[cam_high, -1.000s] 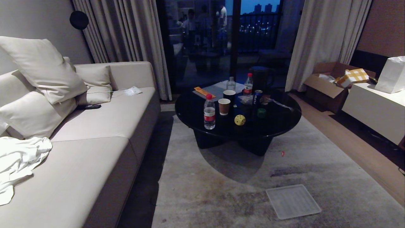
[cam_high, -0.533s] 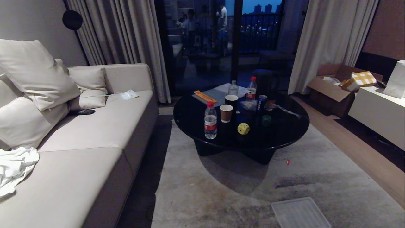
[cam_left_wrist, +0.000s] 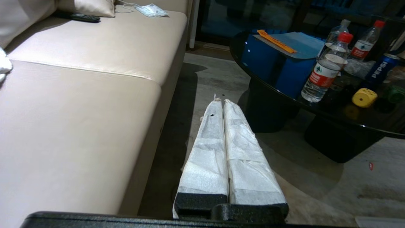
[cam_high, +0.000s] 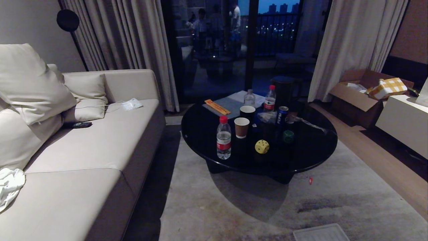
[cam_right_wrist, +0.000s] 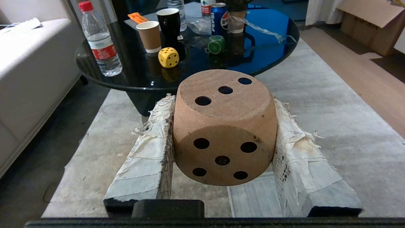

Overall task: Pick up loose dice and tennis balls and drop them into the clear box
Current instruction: Put the toys in the box

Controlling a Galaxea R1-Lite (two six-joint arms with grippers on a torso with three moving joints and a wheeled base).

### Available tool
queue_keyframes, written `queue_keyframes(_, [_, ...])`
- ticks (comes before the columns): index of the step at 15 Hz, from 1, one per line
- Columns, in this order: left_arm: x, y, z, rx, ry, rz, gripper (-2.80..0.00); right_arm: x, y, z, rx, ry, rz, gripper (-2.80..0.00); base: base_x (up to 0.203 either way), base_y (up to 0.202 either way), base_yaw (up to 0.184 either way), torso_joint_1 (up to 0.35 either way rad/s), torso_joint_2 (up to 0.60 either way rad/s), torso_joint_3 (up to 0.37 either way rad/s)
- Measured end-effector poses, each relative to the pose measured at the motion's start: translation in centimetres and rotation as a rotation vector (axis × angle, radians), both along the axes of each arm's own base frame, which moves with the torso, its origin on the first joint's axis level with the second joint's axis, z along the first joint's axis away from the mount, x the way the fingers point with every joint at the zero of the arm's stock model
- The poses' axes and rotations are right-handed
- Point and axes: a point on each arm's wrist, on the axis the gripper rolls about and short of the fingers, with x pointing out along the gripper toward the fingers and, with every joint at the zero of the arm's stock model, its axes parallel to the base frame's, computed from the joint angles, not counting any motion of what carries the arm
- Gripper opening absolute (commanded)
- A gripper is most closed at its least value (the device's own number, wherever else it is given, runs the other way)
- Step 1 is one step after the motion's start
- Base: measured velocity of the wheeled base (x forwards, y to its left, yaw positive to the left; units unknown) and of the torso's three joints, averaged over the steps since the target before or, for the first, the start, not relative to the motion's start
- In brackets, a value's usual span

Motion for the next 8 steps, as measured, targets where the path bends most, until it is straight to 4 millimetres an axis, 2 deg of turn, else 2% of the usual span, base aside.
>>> queue_keyframes(3, [0.00, 0.00, 0.01, 0.000, -0.001, 0.000, -2.80, 0.00, 0.00, 0.00, 0.000, 0.000, -0.001, -2.80, -0.001, 0.003, -0.023, 0.002, 0.00, 0.000])
queue_keyframes(8, [0.00, 0.00, 0.01, 0.000, -0.001, 0.000, -2.80, 0.00, 0.00, 0.00, 0.002, 0.000, -0.001, -2.80, 0.000, 0.008, -0.153, 0.004, 0.00, 0.002])
